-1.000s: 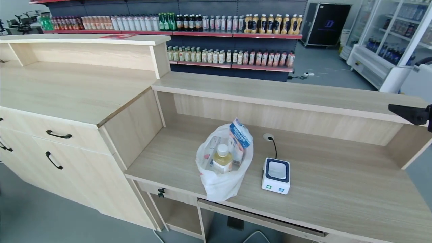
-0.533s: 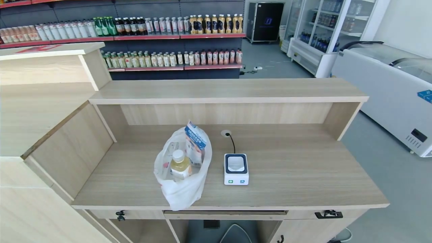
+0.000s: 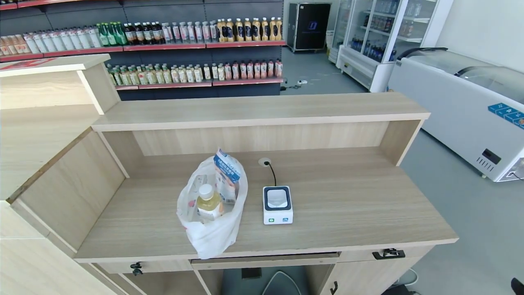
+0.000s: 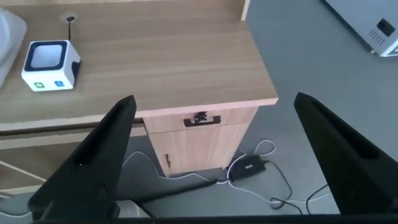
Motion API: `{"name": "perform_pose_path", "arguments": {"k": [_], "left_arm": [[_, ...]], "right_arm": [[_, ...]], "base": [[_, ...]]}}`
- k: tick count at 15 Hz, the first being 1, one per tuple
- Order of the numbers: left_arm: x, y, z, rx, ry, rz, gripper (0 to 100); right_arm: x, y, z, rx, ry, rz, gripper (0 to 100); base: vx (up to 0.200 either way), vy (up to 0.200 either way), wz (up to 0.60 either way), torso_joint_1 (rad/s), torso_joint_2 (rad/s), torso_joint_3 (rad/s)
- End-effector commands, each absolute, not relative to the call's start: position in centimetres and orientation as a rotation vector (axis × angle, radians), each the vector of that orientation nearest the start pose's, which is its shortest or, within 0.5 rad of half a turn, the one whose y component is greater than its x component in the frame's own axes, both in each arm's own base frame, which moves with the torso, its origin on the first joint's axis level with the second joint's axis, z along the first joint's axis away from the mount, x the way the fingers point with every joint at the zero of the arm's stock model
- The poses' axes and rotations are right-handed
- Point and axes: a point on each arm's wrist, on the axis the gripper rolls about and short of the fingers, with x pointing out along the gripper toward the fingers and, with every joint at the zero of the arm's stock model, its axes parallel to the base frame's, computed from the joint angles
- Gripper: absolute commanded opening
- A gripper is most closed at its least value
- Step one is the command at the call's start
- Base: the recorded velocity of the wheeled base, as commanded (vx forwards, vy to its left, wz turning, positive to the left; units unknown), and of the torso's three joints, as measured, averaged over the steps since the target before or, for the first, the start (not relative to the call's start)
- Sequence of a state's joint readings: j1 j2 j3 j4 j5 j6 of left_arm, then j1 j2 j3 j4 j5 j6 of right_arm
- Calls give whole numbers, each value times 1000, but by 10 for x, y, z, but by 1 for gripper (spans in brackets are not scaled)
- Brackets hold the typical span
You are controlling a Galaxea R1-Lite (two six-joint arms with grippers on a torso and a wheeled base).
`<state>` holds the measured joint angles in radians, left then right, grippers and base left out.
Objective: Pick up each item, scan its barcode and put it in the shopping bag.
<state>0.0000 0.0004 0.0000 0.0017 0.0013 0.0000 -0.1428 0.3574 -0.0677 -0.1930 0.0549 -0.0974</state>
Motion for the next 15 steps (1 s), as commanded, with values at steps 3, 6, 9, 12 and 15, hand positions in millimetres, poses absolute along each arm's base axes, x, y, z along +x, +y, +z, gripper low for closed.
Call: {"name": "perform_pose_path", "arguments": {"k": [3, 6, 9, 12, 15], "left_arm": [[-23, 0, 75, 0, 2, 2, 100], [-23, 0, 75, 0, 2, 2, 100], [-23, 0, 75, 0, 2, 2, 100], [-23, 0, 75, 0, 2, 2, 100], [-23, 0, 75, 0, 2, 2, 100]], "right_arm": [[-13, 2, 85, -77, 38, 3, 100], [-21, 2, 82, -26, -41, 56, 100], [-23, 2, 82, -4, -61, 64, 100], [-23, 1, 82, 44, -61, 63, 100], [-23, 1, 82, 44, -61, 63, 100]], "base": [[0, 0, 0, 0, 0, 0], [0, 0, 0, 0, 0, 0], [0, 0, 0, 0, 0, 0], [0, 0, 0, 0, 0, 0], [0, 0, 0, 0, 0, 0]]}}
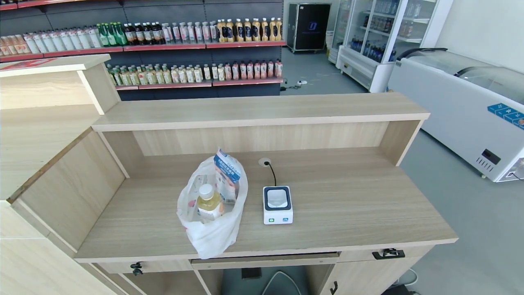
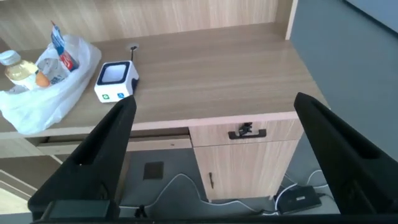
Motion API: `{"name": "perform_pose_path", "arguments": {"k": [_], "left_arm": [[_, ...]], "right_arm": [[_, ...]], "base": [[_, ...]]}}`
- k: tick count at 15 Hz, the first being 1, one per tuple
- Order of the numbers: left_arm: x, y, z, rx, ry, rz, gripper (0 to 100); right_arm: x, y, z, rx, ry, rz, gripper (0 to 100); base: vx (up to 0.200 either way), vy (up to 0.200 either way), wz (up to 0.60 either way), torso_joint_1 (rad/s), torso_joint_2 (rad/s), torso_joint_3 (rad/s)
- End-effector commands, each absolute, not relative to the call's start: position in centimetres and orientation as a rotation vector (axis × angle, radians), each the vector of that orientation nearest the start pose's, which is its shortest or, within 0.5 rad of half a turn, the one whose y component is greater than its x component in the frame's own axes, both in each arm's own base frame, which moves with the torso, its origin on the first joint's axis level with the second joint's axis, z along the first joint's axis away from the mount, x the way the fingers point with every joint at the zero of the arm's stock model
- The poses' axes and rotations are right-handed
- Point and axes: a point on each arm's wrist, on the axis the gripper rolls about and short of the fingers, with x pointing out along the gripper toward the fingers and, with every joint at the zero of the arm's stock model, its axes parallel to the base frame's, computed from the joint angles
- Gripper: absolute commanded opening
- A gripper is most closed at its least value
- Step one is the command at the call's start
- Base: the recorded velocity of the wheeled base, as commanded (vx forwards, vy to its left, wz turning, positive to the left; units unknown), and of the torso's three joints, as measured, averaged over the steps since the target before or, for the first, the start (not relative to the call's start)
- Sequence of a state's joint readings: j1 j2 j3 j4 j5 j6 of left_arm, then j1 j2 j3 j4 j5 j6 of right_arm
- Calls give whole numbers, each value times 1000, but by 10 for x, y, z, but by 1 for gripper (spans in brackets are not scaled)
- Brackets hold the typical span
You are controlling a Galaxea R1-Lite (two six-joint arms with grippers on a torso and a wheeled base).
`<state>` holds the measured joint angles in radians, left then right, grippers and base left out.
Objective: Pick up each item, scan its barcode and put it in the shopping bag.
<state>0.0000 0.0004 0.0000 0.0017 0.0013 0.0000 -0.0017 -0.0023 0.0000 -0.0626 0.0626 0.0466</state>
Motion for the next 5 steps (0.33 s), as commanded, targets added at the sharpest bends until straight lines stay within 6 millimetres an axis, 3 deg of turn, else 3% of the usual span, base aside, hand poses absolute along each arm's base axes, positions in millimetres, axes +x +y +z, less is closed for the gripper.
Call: {"name": "perform_pose_path", "arguments": {"k": [1, 5], "left_arm": [[-23, 0, 75, 0, 2, 2, 100], [-23, 0, 75, 0, 2, 2, 100]], "right_arm": [[-23, 1, 82, 44, -61, 63, 100], [-23, 1, 82, 41, -60, 63, 100]], "base": [[0, 0, 0, 0, 0, 0], [0, 0, 0, 0, 0, 0]]}}
